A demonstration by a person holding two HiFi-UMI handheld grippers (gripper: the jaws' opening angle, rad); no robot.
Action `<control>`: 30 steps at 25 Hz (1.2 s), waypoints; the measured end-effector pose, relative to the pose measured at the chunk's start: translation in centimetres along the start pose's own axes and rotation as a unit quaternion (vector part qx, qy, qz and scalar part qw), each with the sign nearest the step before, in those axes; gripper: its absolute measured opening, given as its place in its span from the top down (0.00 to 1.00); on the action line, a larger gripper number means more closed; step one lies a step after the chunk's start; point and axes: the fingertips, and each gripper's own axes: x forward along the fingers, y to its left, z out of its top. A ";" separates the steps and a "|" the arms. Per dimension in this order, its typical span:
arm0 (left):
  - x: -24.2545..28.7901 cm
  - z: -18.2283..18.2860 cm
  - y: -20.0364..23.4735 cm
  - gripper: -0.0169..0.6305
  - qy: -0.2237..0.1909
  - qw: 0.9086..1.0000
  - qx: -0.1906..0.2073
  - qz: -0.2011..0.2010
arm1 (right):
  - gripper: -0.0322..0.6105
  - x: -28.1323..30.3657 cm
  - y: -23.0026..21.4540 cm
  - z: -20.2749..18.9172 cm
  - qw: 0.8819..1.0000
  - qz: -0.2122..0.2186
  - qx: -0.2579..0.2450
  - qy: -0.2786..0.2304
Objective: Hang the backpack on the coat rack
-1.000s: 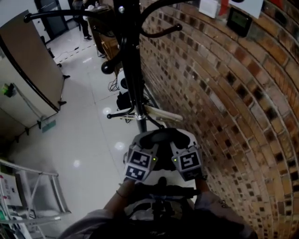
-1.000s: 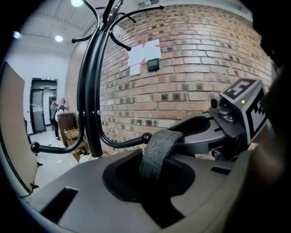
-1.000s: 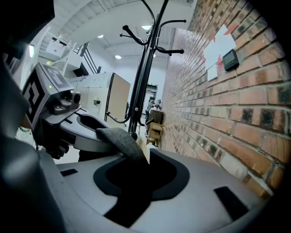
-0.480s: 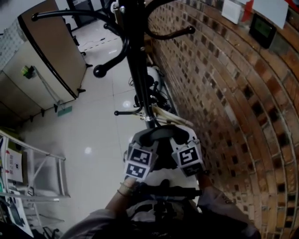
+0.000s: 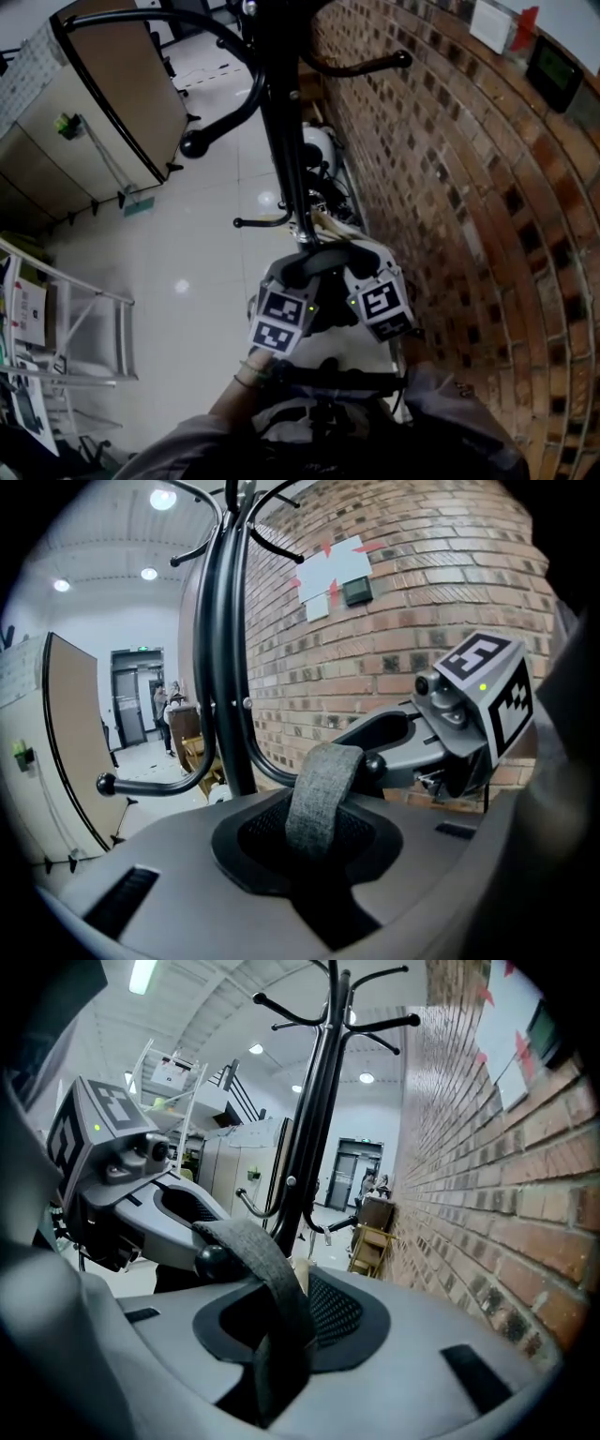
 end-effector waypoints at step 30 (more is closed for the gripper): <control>2.5 -2.0 1.3 0.81 0.010 1.000 0.007 -0.012 | 0.75 2.4 0.3 -2.8 0.993 -0.018 0.112 0.005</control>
